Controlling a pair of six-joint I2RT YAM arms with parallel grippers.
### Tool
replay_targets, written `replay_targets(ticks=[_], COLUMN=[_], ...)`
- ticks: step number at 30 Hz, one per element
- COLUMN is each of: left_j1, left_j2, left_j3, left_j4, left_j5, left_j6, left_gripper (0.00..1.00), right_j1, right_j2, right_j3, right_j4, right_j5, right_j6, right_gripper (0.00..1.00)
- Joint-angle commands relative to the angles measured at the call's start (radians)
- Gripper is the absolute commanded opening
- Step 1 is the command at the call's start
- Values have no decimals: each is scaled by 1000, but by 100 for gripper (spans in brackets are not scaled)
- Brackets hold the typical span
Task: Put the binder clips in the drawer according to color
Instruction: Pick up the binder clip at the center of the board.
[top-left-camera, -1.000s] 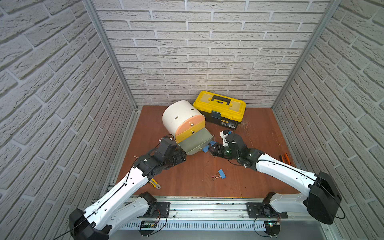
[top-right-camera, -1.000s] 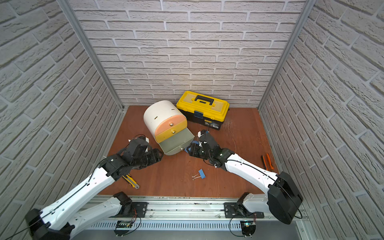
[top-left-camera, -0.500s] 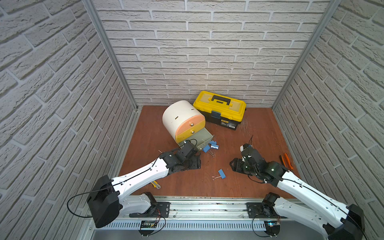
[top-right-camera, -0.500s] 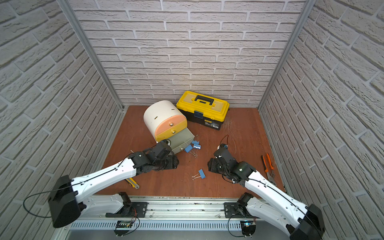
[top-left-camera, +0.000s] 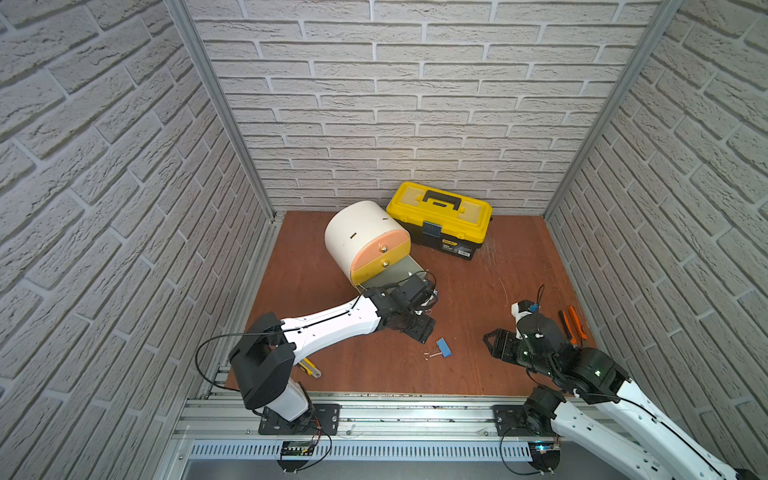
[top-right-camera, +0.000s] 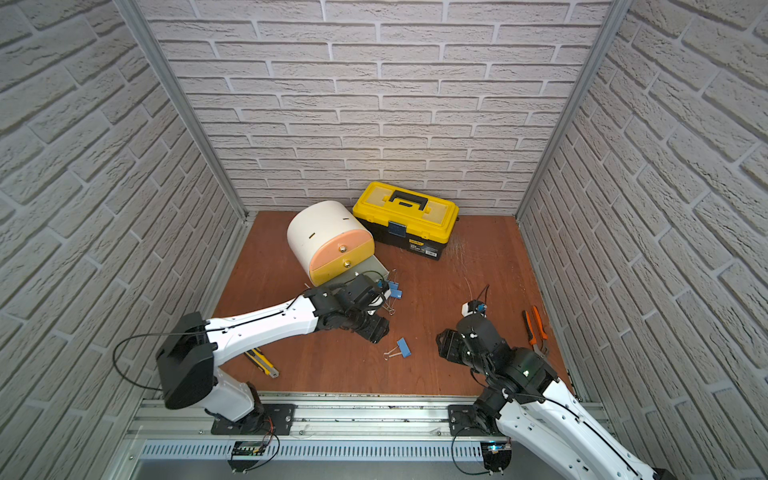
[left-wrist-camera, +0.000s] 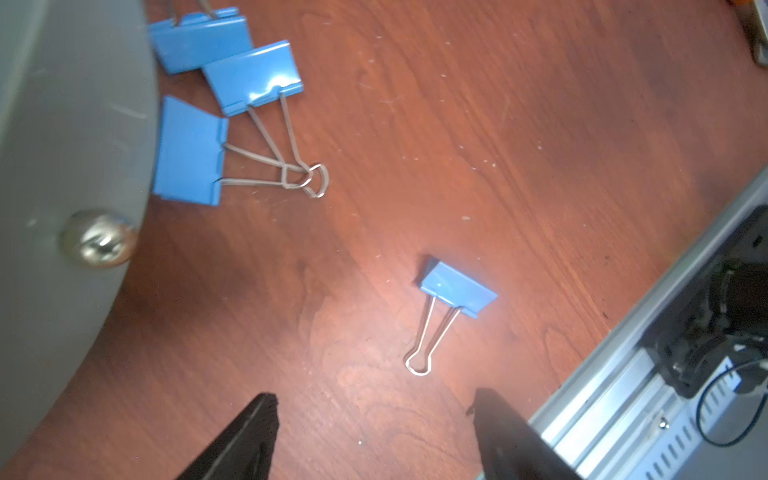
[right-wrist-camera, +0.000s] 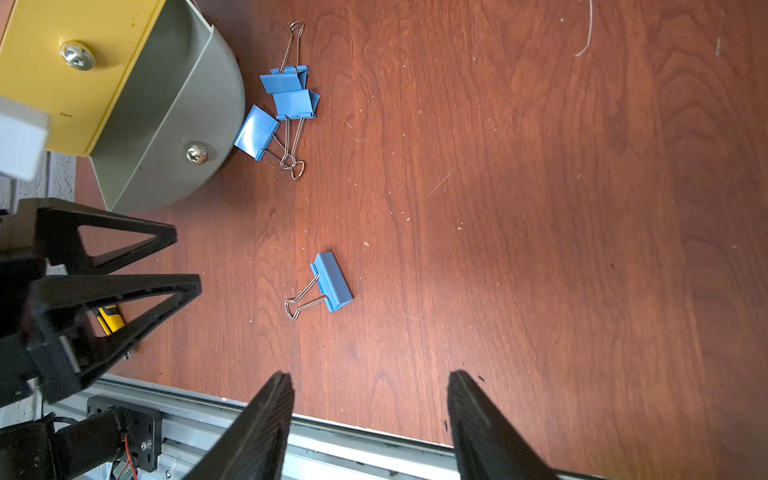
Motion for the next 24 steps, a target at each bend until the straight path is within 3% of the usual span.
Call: replay_targets(ticks=[1,12,24], left_j1=[-30,-62,-106], left_j2=[71,311,446], left_j3=[67,254,367], left_j4=[-47,-130,-167], left_j5=[34,89,118], left_j6=[169,348,392], left_gripper=[80,86,87], right_j1=[-6,-6,-6], right_j2=[-14,-84,-160], right_j3=[67,187,228], right_j4=[-75,-286,-392], right_j5=[19,21,38], right_j6=[-13,-8,42], right_gripper=[62,61,61])
